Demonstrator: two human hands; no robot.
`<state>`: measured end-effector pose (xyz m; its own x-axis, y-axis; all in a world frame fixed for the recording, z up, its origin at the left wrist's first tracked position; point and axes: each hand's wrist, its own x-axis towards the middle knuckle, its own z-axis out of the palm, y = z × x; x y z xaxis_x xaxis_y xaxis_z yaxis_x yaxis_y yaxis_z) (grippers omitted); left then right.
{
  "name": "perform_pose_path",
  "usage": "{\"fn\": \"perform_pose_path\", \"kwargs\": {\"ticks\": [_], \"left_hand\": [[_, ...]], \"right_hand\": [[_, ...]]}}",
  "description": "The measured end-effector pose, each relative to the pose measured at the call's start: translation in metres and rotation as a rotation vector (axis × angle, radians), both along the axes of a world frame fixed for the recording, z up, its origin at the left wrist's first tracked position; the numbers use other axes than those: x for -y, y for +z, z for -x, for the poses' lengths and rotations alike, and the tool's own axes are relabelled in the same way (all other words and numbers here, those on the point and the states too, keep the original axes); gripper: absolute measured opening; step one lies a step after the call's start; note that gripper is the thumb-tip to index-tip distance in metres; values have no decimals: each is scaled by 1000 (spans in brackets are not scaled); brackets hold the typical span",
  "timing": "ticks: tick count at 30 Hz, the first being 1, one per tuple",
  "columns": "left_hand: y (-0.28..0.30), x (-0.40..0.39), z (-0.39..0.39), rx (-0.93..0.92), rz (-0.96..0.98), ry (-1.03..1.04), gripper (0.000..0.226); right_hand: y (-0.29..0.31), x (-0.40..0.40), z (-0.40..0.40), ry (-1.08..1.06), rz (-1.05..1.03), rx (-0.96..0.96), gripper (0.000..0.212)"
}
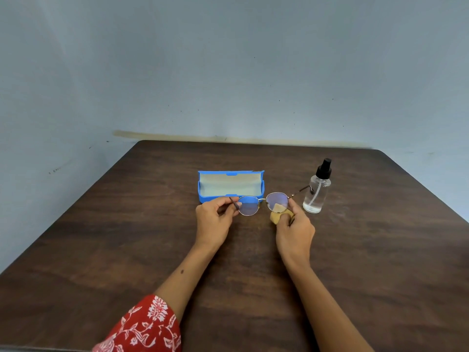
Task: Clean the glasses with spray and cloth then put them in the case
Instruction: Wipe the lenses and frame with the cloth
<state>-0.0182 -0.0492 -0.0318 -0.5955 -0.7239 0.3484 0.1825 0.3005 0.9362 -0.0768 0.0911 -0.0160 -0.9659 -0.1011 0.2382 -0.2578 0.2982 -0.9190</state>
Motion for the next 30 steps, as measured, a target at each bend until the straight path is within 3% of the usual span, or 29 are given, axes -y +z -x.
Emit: {"fn": "perform_pose_path", "kwargs": {"ticks": [4, 11, 15, 19, 25, 30], "left_hand": [[2, 0, -1, 2, -58, 27, 9], [6, 3, -3, 65, 4, 154, 7], [8, 3, -4, 98, 33, 190, 12], [10, 3, -5, 107, 46, 182, 10], [10, -1, -5, 99, 39, 122, 10], [10, -2, -5, 87, -10, 62, 9]], "right_hand": [[0, 0, -1, -12, 29, 8, 40], [1, -6, 4, -135, 216, 122, 37], [3, -4, 0, -136, 262, -56, 28], [3, -2, -3, -58, 205, -217, 31], [5, -3, 2, -74, -46, -498, 23], [7, -5, 2, -73, -230, -543, 12]]}}
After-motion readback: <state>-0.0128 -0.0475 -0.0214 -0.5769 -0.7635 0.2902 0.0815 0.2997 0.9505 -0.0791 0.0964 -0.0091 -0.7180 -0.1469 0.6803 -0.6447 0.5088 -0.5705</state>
